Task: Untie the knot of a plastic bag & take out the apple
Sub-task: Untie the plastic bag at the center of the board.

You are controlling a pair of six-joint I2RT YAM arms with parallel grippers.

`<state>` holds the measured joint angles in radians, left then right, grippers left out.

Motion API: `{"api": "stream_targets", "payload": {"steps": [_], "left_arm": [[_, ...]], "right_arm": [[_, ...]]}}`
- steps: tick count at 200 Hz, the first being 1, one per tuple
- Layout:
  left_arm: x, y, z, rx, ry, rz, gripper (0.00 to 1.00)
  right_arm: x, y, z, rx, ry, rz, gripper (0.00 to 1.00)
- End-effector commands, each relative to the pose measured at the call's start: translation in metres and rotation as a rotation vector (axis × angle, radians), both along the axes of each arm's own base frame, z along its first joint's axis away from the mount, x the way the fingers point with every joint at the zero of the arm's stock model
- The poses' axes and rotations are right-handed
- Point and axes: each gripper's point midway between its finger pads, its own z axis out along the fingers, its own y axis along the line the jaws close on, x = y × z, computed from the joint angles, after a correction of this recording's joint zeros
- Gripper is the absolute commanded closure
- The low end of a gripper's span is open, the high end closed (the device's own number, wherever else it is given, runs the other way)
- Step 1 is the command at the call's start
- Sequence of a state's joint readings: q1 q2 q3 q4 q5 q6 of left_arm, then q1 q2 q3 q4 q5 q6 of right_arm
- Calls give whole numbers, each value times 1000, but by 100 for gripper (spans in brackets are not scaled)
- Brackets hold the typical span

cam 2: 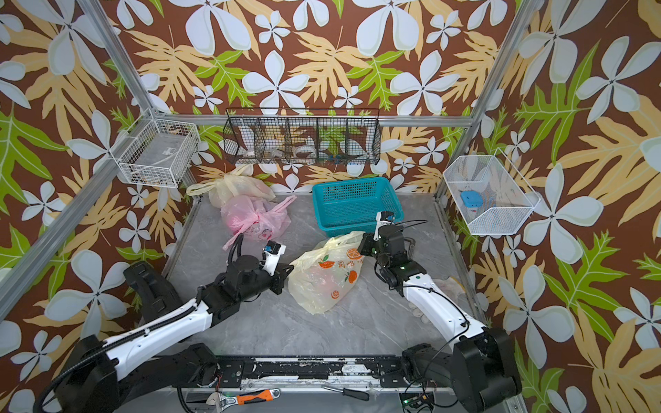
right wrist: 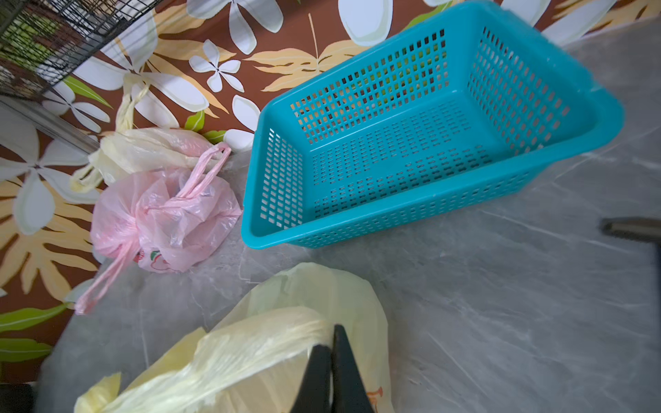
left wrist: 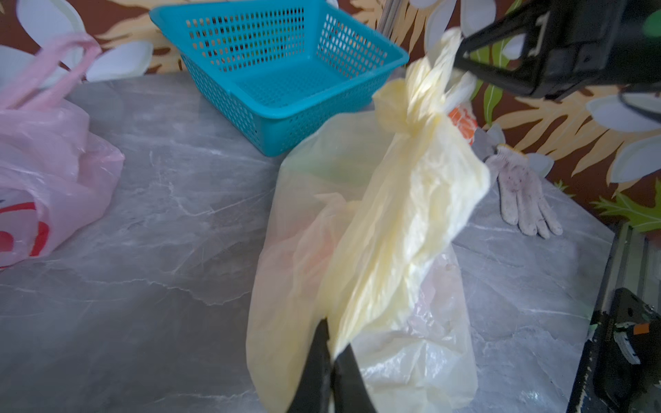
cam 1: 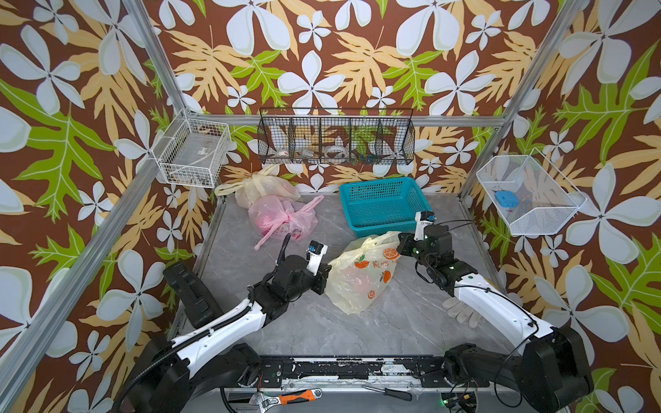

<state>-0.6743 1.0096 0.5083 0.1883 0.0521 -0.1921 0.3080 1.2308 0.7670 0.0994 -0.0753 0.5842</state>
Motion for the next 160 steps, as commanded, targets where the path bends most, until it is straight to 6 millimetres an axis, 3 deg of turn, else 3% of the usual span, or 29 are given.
{"api": "stream_targets", "payload": {"steps": [1, 54, 88, 106, 125, 130, 146, 160], "left_arm": [[0, 15, 21, -109, -89, 77, 100], [-22, 32, 53, -195, -252, 60, 100], [-34, 47, 83, -282, -373, 82, 100], [-37, 47, 87, -283, -377, 72, 100], [-34, 42, 75, -224, -324, 56, 100], [-33, 40, 72, -210, -309, 50, 91], [-31, 35, 67, -189, -277, 35, 49], [-30, 31, 73, -198, -264, 23, 30]], "right_arm": [[6, 10, 14, 116, -29, 17, 100], [9, 3, 9, 138, -21, -5, 100], [18, 3, -17, 297, 92, 35, 100], [20, 10, -25, 336, 117, 63, 100], [19, 21, -21, 326, 105, 93, 100], [19, 24, -19, 316, 98, 102, 100], [17, 40, -6, 259, 66, 152, 100], [16, 53, 1, 169, 45, 193, 100]]}}
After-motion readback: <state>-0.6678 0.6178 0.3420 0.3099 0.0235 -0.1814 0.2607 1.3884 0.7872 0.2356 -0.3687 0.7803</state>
